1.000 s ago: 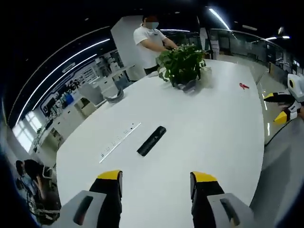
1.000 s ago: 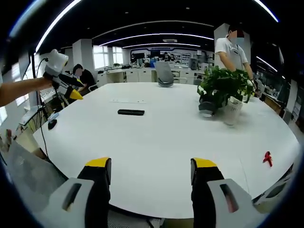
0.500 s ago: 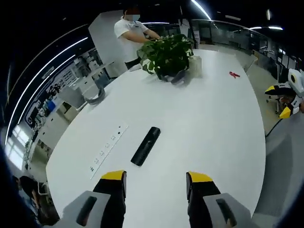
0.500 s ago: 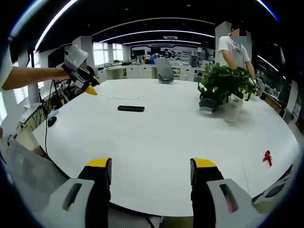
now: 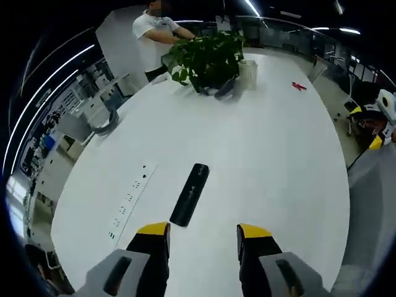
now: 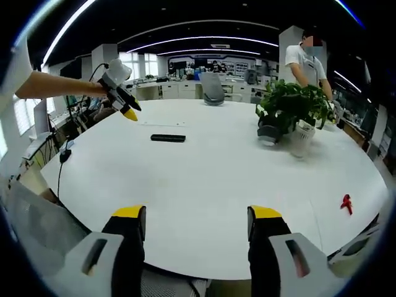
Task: Press the specified remote control buttons in sequence, fully releasing each button before pressing the next.
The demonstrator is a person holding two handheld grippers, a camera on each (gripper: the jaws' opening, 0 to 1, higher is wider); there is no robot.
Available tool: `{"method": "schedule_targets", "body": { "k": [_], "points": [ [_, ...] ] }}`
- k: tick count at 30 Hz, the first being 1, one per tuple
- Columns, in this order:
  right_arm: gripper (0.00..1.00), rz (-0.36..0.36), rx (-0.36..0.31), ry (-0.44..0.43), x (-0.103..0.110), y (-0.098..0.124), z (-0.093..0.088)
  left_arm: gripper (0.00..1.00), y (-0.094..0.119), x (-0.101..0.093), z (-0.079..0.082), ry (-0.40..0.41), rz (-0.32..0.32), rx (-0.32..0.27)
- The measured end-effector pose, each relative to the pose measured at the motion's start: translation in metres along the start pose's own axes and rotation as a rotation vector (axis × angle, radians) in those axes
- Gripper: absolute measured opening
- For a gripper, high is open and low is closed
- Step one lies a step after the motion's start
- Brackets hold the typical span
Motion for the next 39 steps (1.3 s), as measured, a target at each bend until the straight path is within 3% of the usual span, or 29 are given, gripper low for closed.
{"method": "schedule_targets", "body": {
  "k": [11, 23, 28, 32, 39],
  "points": [
    [0.69, -0.018, 0.033, 0.012, -0.002, -0.003, -0.004, 0.4, -0.04, 0.027, 0.007, -0.033, -0.033, 0.046],
    [0.67, -0.014, 0.066, 0.014, -0.001, -0.006, -0.006, 0.36, -0.094, 0.059, 0.002, -0.006, -0.095, 0.101],
    [0.66, -0.004, 0.071, 0.02, 0.0, -0.006, -0.006, 0.36, -0.114, 0.063, -0.003, -0.004, -0.138, 0.162],
    [0.66, -0.001, 0.068, 0.018, 0.0, -0.006, -0.006, 0.36, -0.129, 0.061, -0.008, -0.047, -0.135, 0.22],
    [0.66, -0.003, 0.075, 0.022, 0.0, -0.006, -0.006, 0.32, -0.139, 0.068, -0.007, -0.036, -0.136, 0.256]
  ]
}}
Point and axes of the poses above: the point that each gripper's makers call its tool centre point, and the gripper's own axes: y roughly backward along the fingers, x roughly to its left, z roughly out of its top, the point moved 7 cm from there along y, roughly backward along the fingers, and after that the axes turned 5 degrees about -z, right-handed, at the moved point
